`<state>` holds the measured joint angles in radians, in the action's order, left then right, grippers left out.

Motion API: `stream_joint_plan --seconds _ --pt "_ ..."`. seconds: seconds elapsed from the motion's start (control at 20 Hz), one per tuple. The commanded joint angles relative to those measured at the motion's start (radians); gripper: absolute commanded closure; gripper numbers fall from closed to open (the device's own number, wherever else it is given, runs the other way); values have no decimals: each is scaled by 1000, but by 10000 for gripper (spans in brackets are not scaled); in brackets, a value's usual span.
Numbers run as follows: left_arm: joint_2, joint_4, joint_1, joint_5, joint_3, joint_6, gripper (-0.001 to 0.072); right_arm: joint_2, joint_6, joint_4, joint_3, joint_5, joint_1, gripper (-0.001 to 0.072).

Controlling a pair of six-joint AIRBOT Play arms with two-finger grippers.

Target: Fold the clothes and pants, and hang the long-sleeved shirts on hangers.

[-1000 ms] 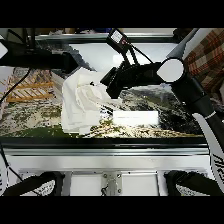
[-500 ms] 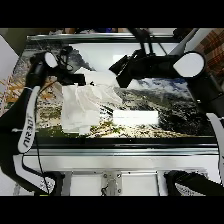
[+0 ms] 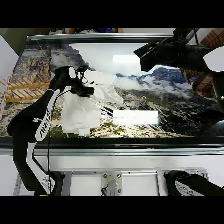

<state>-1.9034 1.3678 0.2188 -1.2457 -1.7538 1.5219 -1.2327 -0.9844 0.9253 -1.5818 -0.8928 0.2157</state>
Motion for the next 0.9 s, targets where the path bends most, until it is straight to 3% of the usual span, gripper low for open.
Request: stream_joint_plan --seconds 0.0,0.05,0.1,0.15,0.2,0.55,0.85 --pt "112 2 -2 -37 0 -8 687 -32 -307 185 0 -11 -48 672" --pt "161 2 -2 -51 0 -14 687 -59 -398 247 0 -34 -52 638" --pt "212 2 8 -71 1 -31 686 -95 -455 272 0 -64 -52 416" --pt "264 2 19 -90 10 -43 687 -133 -463 268 0 -94 -52 131" --pt "318 2 32 -94 38 -51 686 -179 -464 255 0 -117 -50 11" --pt "702 3 101 -147 448 -52 686 -491 -463 10 -1 -80 -39 14" --pt "890 2 101 -175 706 -29 686 -652 -463 -181 -6 145 -11 16"
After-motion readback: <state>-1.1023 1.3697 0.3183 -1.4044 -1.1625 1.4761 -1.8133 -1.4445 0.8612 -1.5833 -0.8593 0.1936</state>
